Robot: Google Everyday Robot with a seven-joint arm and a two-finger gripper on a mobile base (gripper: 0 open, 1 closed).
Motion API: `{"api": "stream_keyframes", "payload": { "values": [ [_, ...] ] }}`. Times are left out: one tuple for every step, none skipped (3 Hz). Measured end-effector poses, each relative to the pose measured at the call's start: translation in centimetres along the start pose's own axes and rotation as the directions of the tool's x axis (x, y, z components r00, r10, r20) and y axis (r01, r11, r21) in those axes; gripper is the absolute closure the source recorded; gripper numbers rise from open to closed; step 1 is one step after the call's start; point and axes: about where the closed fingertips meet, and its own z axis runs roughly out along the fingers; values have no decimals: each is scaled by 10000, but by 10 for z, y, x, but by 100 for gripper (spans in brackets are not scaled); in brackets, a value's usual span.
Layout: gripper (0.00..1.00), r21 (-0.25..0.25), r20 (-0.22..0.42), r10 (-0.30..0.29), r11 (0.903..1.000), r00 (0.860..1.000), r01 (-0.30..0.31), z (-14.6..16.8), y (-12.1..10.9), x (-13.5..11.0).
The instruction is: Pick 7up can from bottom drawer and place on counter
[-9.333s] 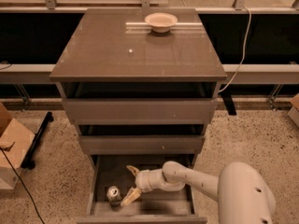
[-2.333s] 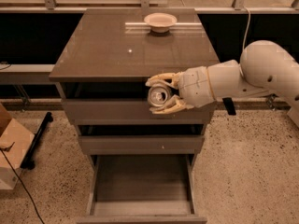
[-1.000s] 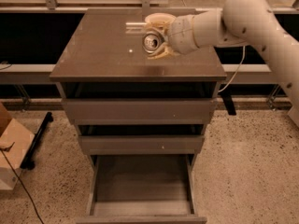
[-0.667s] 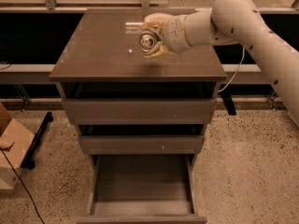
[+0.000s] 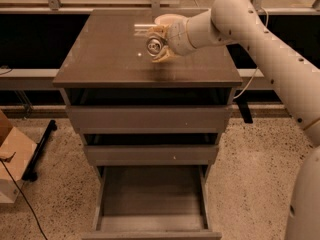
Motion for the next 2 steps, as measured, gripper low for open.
{"api": "stream_keyframes", "payload": {
  "values": [
    [84, -190, -267, -35, 9998, 9996, 30, 12, -5, 11],
    [60, -418, -433, -97, 9991, 9990, 79, 22, -13, 16]
  ]
}}
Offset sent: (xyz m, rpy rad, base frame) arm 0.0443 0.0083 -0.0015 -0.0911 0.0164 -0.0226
